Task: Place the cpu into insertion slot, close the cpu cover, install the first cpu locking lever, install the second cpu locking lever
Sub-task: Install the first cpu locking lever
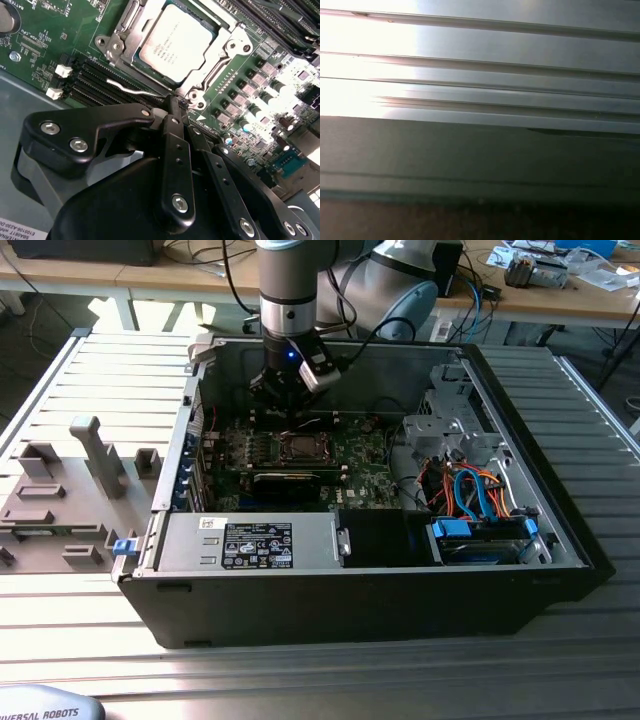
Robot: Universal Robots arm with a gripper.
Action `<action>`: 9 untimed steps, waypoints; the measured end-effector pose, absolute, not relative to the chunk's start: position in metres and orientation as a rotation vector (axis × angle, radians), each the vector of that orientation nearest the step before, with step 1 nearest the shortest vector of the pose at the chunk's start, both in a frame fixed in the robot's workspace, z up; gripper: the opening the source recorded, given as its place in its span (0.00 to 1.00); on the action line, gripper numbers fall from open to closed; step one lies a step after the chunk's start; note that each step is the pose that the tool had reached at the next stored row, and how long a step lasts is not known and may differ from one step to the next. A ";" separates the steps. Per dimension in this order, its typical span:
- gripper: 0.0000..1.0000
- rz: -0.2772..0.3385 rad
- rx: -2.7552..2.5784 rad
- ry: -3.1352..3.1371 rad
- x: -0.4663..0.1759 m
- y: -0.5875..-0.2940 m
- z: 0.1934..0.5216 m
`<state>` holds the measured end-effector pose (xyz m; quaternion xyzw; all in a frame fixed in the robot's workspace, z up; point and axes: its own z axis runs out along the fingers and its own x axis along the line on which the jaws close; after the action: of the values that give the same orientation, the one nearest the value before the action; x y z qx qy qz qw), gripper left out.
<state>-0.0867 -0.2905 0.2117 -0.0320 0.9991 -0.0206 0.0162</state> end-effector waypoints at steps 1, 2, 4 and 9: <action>0.11 -0.064 -0.100 3.107 -0.086 -0.290 0.212; 0.11 -0.064 -0.100 3.107 -0.086 -0.290 0.211; 0.11 -0.064 -0.099 3.107 -0.085 -0.290 0.210; 0.11 -0.064 -0.099 3.108 -0.080 -0.290 0.209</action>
<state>-0.0796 -0.2905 0.2087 -0.0320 0.9991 -0.0207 0.0159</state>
